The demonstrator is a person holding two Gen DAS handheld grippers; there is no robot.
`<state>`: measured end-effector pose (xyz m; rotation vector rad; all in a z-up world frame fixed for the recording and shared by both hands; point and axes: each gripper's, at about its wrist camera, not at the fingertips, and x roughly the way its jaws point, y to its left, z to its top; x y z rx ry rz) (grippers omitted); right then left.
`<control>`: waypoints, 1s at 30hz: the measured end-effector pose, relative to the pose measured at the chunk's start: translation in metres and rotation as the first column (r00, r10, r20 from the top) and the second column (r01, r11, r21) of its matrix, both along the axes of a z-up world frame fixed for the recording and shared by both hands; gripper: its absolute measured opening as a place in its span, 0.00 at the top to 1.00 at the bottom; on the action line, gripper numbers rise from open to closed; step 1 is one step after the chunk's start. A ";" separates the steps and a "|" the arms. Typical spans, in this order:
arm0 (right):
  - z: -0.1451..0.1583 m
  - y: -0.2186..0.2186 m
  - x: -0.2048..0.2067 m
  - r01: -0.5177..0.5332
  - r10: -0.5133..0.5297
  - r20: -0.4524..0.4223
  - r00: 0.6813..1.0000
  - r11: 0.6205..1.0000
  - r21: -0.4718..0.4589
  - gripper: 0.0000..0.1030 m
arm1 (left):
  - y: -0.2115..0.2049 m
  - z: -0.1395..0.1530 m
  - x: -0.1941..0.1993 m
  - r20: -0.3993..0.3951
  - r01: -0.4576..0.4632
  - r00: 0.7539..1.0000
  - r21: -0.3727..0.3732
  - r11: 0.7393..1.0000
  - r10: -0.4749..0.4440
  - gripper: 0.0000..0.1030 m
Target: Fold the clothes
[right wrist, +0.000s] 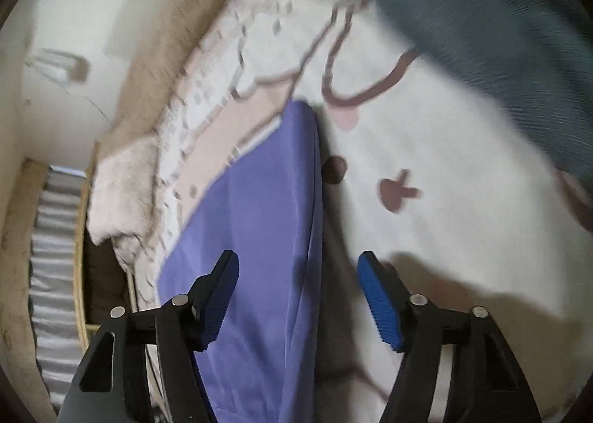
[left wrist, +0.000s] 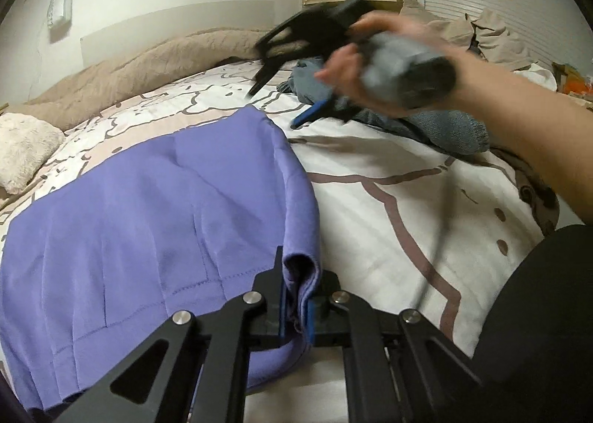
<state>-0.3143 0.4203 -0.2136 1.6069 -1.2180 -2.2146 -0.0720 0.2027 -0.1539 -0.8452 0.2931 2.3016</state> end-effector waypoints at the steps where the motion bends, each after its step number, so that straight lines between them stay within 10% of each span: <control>1: -0.009 -0.006 -0.011 -0.023 0.023 0.027 0.999 1.000 0.010 0.44 | -0.001 0.000 -0.001 0.006 0.003 1.000 0.007 1.000 -0.003 0.92; 5: -0.015 -0.013 -0.025 -0.040 0.039 0.014 0.999 0.995 0.086 0.92 | -0.008 0.005 -0.008 0.050 -0.013 0.999 0.074 0.997 0.009 0.92; 16: 0.131 -0.105 -0.025 -0.091 0.182 -0.288 0.940 0.949 0.301 0.96 | -0.087 0.072 0.005 0.046 -0.286 0.956 0.341 0.895 0.288 0.93; 23: 0.176 -0.256 -0.034 -0.238 0.395 -0.324 0.860 0.871 0.430 0.96 | -0.163 0.062 0.011 0.144 -0.545 0.838 0.292 0.786 0.527 0.92; 30: 0.143 -0.412 -0.038 -0.394 0.588 -0.233 0.775 0.737 0.549 0.96 | -0.235 0.032 0.011 0.298 -0.728 0.683 0.210 0.653 0.667 0.92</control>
